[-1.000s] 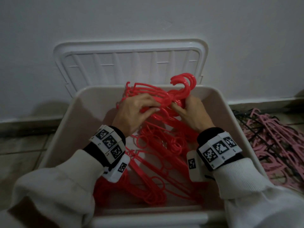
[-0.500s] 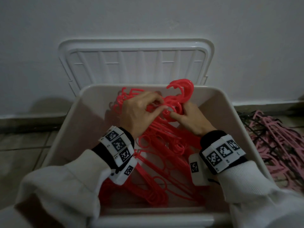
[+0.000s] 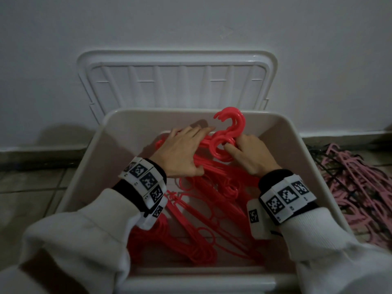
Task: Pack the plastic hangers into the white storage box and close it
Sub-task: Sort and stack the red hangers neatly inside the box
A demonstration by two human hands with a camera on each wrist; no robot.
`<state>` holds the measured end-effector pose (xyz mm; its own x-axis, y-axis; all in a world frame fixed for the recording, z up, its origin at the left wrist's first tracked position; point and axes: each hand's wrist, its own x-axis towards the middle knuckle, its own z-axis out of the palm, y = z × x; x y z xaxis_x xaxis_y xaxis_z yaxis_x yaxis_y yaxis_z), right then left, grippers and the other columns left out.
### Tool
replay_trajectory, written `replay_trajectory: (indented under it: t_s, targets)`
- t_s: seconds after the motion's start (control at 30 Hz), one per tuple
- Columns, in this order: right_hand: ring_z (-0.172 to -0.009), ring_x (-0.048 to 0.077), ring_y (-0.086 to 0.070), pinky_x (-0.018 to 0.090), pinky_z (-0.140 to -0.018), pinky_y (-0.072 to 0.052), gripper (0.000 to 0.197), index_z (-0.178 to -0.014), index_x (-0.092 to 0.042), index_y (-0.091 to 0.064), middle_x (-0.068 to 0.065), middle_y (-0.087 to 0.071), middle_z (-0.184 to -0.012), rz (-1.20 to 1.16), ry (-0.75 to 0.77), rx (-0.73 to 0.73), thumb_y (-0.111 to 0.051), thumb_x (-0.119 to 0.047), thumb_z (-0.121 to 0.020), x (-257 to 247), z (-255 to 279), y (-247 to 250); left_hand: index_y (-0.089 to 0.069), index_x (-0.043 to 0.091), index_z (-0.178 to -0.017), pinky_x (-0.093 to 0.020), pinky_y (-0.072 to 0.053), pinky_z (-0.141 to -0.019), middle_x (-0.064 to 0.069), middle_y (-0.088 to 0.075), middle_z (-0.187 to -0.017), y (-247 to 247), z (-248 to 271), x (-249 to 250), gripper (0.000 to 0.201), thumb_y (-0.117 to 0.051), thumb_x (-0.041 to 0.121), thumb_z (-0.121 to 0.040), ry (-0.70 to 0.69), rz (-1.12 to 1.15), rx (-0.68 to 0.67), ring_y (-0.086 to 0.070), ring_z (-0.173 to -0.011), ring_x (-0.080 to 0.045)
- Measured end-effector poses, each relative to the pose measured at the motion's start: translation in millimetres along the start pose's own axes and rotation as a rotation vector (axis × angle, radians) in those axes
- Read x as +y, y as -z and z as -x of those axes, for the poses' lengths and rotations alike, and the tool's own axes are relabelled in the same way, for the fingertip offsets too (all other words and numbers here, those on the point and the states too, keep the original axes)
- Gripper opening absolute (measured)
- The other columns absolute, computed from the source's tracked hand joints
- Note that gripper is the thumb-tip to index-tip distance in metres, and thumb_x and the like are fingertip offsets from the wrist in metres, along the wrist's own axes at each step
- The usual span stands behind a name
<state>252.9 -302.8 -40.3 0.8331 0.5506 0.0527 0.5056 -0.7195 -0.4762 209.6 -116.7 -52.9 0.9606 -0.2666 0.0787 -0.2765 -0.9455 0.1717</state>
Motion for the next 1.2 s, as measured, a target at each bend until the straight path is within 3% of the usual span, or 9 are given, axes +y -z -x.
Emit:
replay_trajectory:
  t_s: [0.17, 0.3, 0.4, 0.57, 0.77, 0.83, 0.93, 1.07, 1.2]
  targets:
    - [-0.088, 0.033, -0.055, 0.026, -0.066, -0.022, 0.032, -0.065, -0.025, -0.038, 0.003, -0.047, -0.08, 0.091, 0.035, -0.036, -0.043, -0.03, -0.096, -10, 4, 7, -0.048, 0.018, -0.13, -0.039, -0.044, -0.093, -0.003, -0.058, -0.121, -10, -5, -13, 0.05, -0.055, 0.015, -0.08, -0.024, 0.143, 0.067, -0.055, -0.112, -0.021]
    - [-0.098, 0.034, -0.056, 0.027, -0.07, -0.027, 0.02, -0.084, -0.02, -0.048, 0.01, -0.05, -0.091, 0.133, 0.004, -0.099, -0.039, -0.03, -0.098, -14, 7, 5, -0.05, 0.019, -0.12, -0.046, -0.05, -0.084, -0.004, -0.057, -0.118, -24, -11, -21, 0.046, -0.038, -0.006, -0.083, -0.029, 0.209, 0.022, -0.058, -0.105, -0.027]
    - [-0.106, 0.035, -0.055, 0.035, -0.077, -0.037, 0.032, -0.105, -0.01, -0.054, 0.016, -0.058, -0.113, 0.201, -0.082, -0.101, -0.037, -0.036, -0.097, -11, 4, -3, -0.048, 0.025, -0.113, -0.046, -0.05, -0.081, -0.002, -0.057, -0.114, -29, -12, -22, 0.044, -0.038, -0.006, -0.084, -0.039, 0.21, -0.004, -0.06, -0.1, -0.027]
    - [-0.108, 0.036, -0.055, 0.039, -0.083, -0.042, 0.035, -0.112, -0.006, -0.056, 0.018, -0.059, -0.116, 0.167, -0.155, -0.056, -0.039, -0.032, -0.096, -13, -8, -8, -0.053, 0.017, -0.113, -0.044, -0.049, -0.083, -0.003, -0.059, -0.111, -31, -18, -25, 0.031, -0.051, 0.001, -0.086, -0.023, 0.267, -0.033, -0.059, -0.1, -0.024]
    - [-0.106, 0.037, -0.056, 0.039, -0.08, -0.041, 0.029, -0.111, -0.003, -0.055, 0.019, -0.058, -0.114, 0.164, -0.146, 0.011, -0.04, -0.024, -0.097, -17, -12, -20, -0.036, 0.014, -0.139, -0.043, -0.035, -0.104, -0.009, -0.042, -0.136, -13, -12, -19, 0.066, -0.063, 0.011, -0.08, 0.021, 0.147, -0.08, -0.038, -0.127, -0.025]
    - [-0.106, 0.039, -0.054, 0.04, -0.081, -0.041, 0.029, -0.112, -0.002, -0.054, 0.021, -0.058, -0.114, 0.145, -0.176, 0.02, -0.039, -0.022, -0.097, -12, -12, -18, -0.037, 0.017, -0.137, -0.035, -0.034, -0.101, -0.007, -0.036, -0.131, -2, -8, -8, 0.073, -0.068, 0.019, -0.071, 0.005, 0.086, 0.051, -0.032, -0.124, -0.021]
    - [-0.105, 0.044, -0.054, 0.044, -0.082, -0.041, 0.033, -0.111, -0.001, -0.055, 0.026, -0.059, -0.113, 0.135, -0.242, 0.092, -0.039, -0.026, -0.097, -4, -12, -6, -0.054, 0.014, -0.102, -0.015, -0.035, -0.08, 0.005, -0.046, -0.099, 17, -2, 10, 0.042, -0.066, 0.017, -0.062, -0.119, 0.319, 0.312, -0.042, -0.092, -0.005]
    - [-0.102, 0.045, -0.054, 0.042, -0.08, -0.041, 0.032, -0.109, -0.001, -0.057, 0.025, -0.06, -0.109, 0.083, -0.26, 0.16, -0.039, -0.024, -0.097, -1, -15, -1, -0.065, 0.018, -0.077, -0.009, -0.037, -0.053, 0.008, -0.061, -0.066, 8, 1, 20, 0.016, -0.068, 0.005, -0.069, -0.088, 0.464, -0.31, -0.05, -0.053, 0.001]
    - [-0.1, 0.044, -0.055, 0.043, -0.079, -0.042, 0.032, -0.106, 0.0, -0.057, 0.025, -0.06, -0.108, 0.096, -0.242, 0.136, -0.039, -0.025, -0.097, -5, -14, -3, -0.066, 0.01, -0.11, -0.006, -0.042, -0.058, -0.004, -0.069, -0.099, -38, 4, 14, 0.032, -0.065, 0.003, -0.079, 0.006, 0.328, -0.872, -0.056, -0.068, 0.003]
